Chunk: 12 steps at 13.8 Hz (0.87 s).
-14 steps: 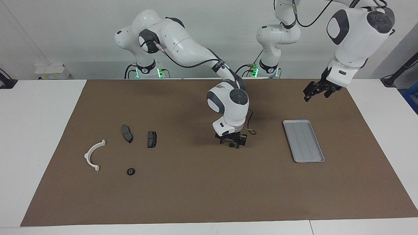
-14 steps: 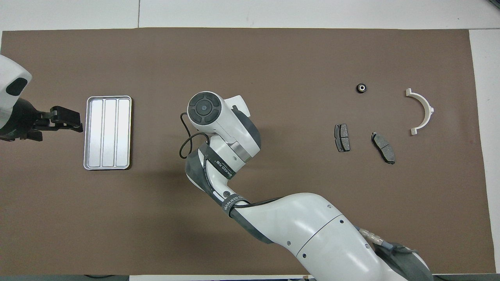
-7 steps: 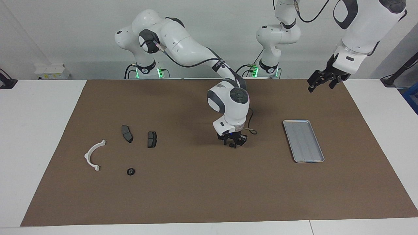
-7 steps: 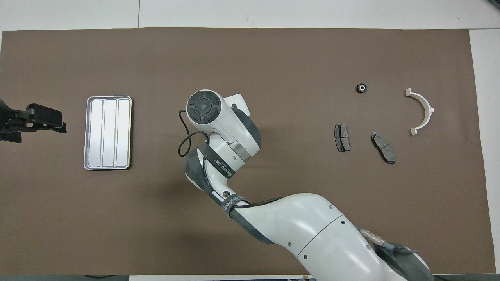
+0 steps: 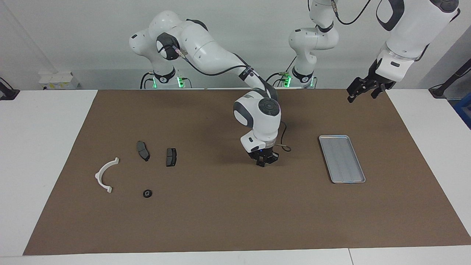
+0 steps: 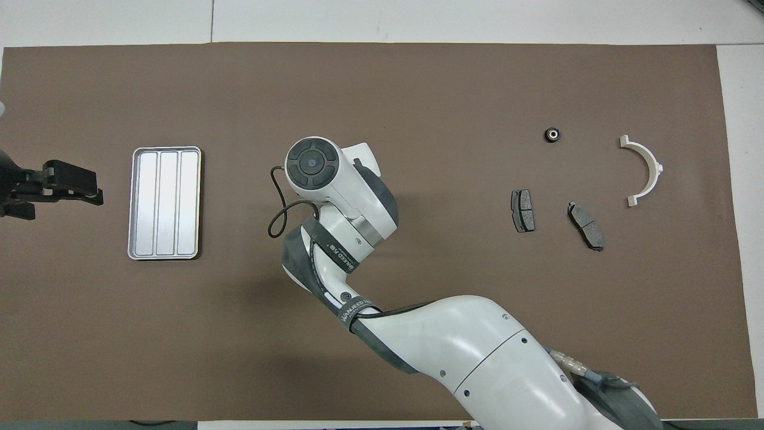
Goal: Place bearing gear from tray to pile
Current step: 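Carry the second black part with the right gripper toward the white arc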
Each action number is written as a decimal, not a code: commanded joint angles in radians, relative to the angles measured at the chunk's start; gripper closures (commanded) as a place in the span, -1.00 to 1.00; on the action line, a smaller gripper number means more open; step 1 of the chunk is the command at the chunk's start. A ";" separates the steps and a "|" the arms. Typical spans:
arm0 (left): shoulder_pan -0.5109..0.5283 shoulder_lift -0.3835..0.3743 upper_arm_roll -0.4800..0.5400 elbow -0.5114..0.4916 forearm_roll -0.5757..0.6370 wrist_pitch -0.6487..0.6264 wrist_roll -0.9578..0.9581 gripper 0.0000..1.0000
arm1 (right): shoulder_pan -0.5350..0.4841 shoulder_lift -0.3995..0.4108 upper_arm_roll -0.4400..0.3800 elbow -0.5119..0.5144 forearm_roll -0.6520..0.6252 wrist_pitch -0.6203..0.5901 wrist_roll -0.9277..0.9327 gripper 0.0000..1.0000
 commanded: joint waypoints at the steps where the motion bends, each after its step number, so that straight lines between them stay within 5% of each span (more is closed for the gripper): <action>1: 0.007 -0.005 -0.003 -0.004 -0.006 -0.013 0.006 -1.00 | -0.022 0.002 0.002 0.013 -0.011 -0.046 -0.005 1.00; 6: 0.006 -0.008 -0.005 -0.006 -0.006 -0.013 0.006 -1.00 | -0.210 -0.131 0.015 0.077 0.002 -0.331 -0.426 1.00; 12: 0.006 -0.013 -0.003 -0.010 -0.006 -0.015 0.006 -1.00 | -0.441 -0.173 0.012 0.038 -0.008 -0.303 -0.907 1.00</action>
